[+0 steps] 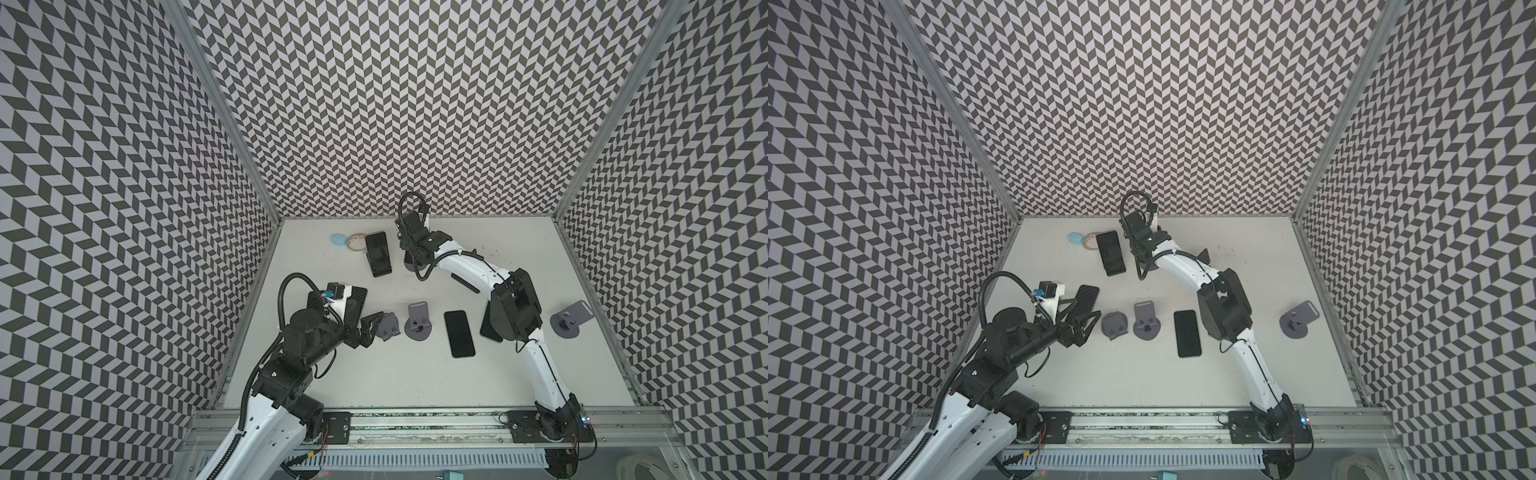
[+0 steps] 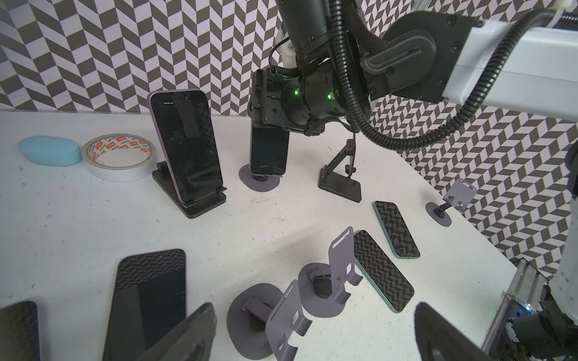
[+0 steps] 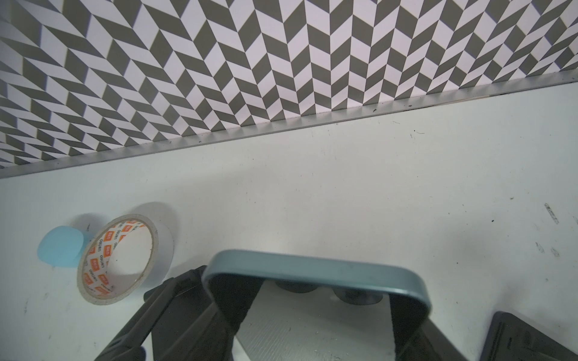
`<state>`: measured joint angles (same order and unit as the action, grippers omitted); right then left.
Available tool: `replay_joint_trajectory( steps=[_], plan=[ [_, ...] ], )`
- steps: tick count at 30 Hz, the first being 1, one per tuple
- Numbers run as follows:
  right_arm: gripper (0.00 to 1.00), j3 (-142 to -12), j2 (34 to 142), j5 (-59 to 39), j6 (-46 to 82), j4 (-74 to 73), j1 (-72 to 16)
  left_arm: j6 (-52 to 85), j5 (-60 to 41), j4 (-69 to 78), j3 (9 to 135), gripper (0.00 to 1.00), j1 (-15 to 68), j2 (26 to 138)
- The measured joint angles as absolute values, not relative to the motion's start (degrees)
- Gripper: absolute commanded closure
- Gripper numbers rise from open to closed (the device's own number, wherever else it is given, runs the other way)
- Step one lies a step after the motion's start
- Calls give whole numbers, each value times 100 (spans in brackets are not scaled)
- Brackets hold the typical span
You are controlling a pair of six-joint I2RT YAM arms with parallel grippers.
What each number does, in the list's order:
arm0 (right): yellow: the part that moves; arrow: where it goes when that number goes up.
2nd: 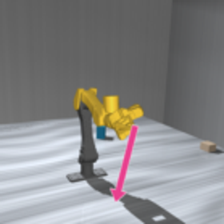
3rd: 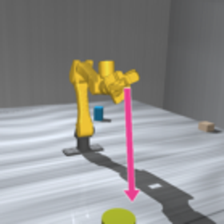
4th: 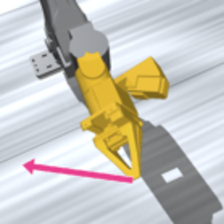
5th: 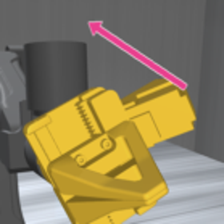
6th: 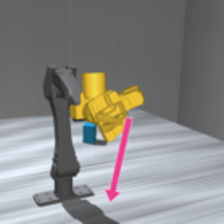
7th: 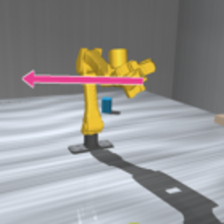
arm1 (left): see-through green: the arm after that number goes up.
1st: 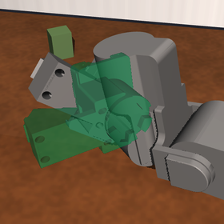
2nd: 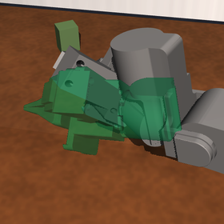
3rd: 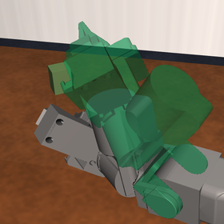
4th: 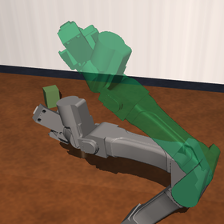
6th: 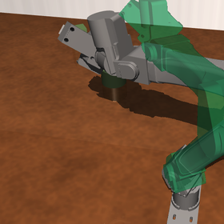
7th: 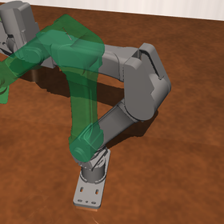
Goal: Remove the phone from the phone stand
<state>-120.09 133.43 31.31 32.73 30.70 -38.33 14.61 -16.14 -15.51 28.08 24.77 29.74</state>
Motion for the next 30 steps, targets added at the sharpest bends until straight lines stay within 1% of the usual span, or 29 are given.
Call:
replay_joint_trajectory(
  steps=[17,30],
  plan=[
    [46,-11701,13135,3041,2886,2934,-3809,1461,-1614,-1551,2808,2,2477,2952],
    [46,-11596,12862,3015,2488,2766,-3806,1463,-1573,-1551,2808,2,2477,2963]
  ],
)
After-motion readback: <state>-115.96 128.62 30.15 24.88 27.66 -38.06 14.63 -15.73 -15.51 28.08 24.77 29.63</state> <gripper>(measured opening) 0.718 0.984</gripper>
